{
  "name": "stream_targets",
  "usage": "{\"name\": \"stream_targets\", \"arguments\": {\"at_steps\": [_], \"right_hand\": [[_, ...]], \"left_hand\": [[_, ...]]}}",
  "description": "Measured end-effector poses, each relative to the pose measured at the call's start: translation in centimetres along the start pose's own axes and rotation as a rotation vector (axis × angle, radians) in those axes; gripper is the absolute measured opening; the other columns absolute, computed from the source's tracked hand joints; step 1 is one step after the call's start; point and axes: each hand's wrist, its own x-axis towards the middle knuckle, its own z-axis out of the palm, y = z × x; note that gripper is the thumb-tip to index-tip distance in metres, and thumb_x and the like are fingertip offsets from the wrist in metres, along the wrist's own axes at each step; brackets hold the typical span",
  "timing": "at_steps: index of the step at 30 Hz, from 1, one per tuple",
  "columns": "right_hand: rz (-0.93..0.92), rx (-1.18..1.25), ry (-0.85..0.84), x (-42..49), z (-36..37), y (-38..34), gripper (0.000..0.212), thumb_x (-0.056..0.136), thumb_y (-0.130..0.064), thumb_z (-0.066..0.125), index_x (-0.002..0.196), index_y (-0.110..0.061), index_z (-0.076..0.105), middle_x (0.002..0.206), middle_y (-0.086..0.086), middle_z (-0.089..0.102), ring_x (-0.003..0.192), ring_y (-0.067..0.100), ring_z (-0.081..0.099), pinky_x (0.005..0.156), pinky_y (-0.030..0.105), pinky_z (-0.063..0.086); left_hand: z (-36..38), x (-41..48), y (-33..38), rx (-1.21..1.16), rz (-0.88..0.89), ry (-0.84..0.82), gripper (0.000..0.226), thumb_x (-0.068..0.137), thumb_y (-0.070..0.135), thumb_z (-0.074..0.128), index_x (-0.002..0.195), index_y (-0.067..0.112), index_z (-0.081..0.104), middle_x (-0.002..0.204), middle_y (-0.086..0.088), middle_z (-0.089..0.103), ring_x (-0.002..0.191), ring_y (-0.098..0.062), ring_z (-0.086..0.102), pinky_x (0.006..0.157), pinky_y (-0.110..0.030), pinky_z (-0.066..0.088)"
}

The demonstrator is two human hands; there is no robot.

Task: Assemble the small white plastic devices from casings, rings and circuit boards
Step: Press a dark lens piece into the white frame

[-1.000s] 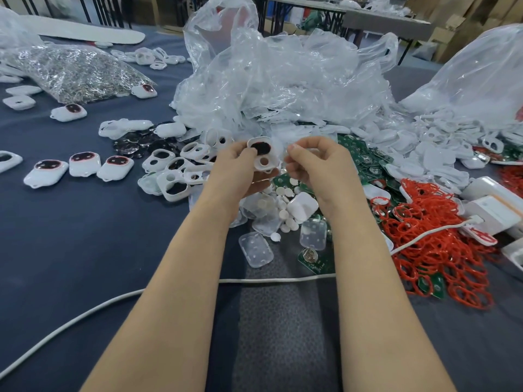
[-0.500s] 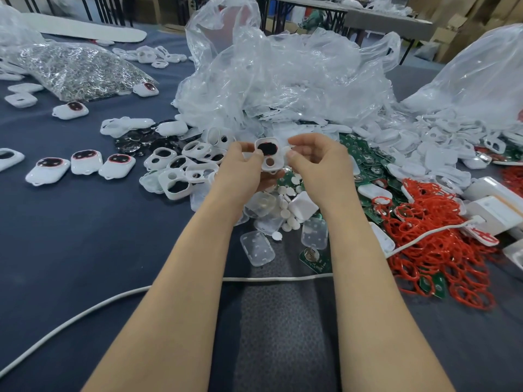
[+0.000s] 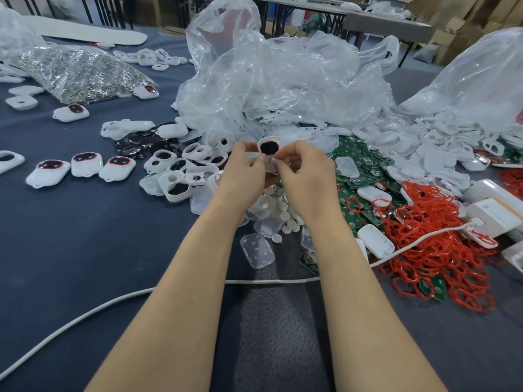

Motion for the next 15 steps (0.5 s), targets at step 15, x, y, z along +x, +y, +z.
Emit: {"name": "stream_targets", "arguments": {"at_steps": [15], "right_hand": [[0.015, -0.052, 0.093, -0.23, 0.78, 0.01, 0.007, 0.086, -0.007, 0.061, 0.088, -0.011, 0.067, 0.079, 0.001, 0.063, 0.074, 0.014, 0.054, 0.066, 0.022, 0.038]], "left_hand": [[0.04, -0.26, 0.03, 0.074, 0.053, -0.035, 0.015, 0.102, 0.009, 0.041, 0.114, 0.016, 0.043, 0.101, -0.012, 0.068, 0.085, -0.014, 0.069, 0.086, -0.031, 0.057]]}}
